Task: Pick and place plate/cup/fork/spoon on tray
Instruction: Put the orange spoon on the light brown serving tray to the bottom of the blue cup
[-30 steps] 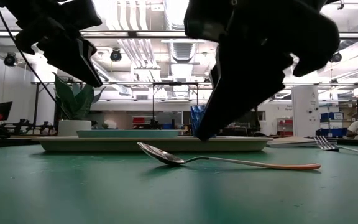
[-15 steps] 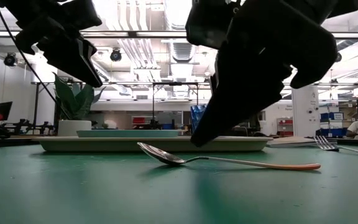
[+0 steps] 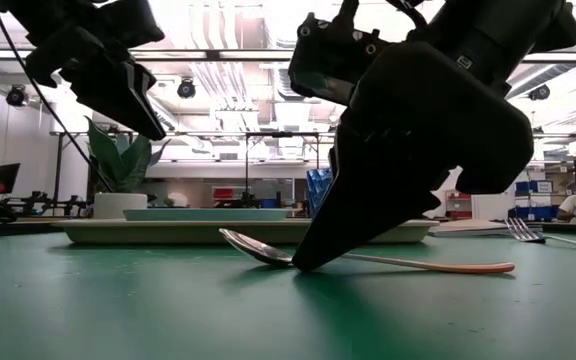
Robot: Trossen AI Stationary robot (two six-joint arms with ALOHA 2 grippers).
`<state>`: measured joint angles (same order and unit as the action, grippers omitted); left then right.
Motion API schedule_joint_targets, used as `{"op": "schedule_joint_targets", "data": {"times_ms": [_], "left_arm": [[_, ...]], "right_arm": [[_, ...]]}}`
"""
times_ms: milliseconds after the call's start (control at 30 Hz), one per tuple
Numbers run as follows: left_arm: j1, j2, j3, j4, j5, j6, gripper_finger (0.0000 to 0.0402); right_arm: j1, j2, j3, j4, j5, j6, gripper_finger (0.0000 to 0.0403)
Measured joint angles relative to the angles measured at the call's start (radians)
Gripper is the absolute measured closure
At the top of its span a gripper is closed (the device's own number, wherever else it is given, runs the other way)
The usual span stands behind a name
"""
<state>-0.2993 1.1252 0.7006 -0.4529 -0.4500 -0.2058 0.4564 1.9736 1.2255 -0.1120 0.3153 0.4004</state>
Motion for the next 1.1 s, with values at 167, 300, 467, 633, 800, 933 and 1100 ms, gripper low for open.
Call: {"op": "schedule_joint_targets", "data": {"times_ms": [167,300,467,633,800,933,1100], "left_arm": [[0.0,0.0,0.0,0.0,0.0,0.0,0.034],[0.0,0.0,0.0,0.0,0.0,-0.019,0.034],[0.0,0.0,0.008,0.0,0.0,-0.047,0.034],[0.0,0.0,0.008,0.0,0.0,-0.051,0.034],[-0.001,0.0,0.008,0.0,0.0,-0.051,0.034],[-0.001,-0.006,0.008,-0.001,0.0,-0.031,0.034],[0.0,-0.037,0.014,-0.001,-0.06,0.056,0.034]], "right_arm": [[0.0,-0.004,0.0,-0.001,-0.008,0.0,0.0271],[0.0,-0.004,0.0,-0.003,-0.013,0.0,0.0308],[0.0,-0.004,-0.001,-0.006,-0.015,0.006,0.0367],[-0.001,-0.018,-0.002,-0.01,-0.026,0.009,0.0389],[-0.008,-0.092,-0.008,-0.026,-0.005,0.024,0.0389],[-0.041,-0.172,-0.003,-0.04,0.008,0.08,0.0389],[-0.101,-0.241,-0.004,-0.064,0.028,0.174,0.0389]]}}
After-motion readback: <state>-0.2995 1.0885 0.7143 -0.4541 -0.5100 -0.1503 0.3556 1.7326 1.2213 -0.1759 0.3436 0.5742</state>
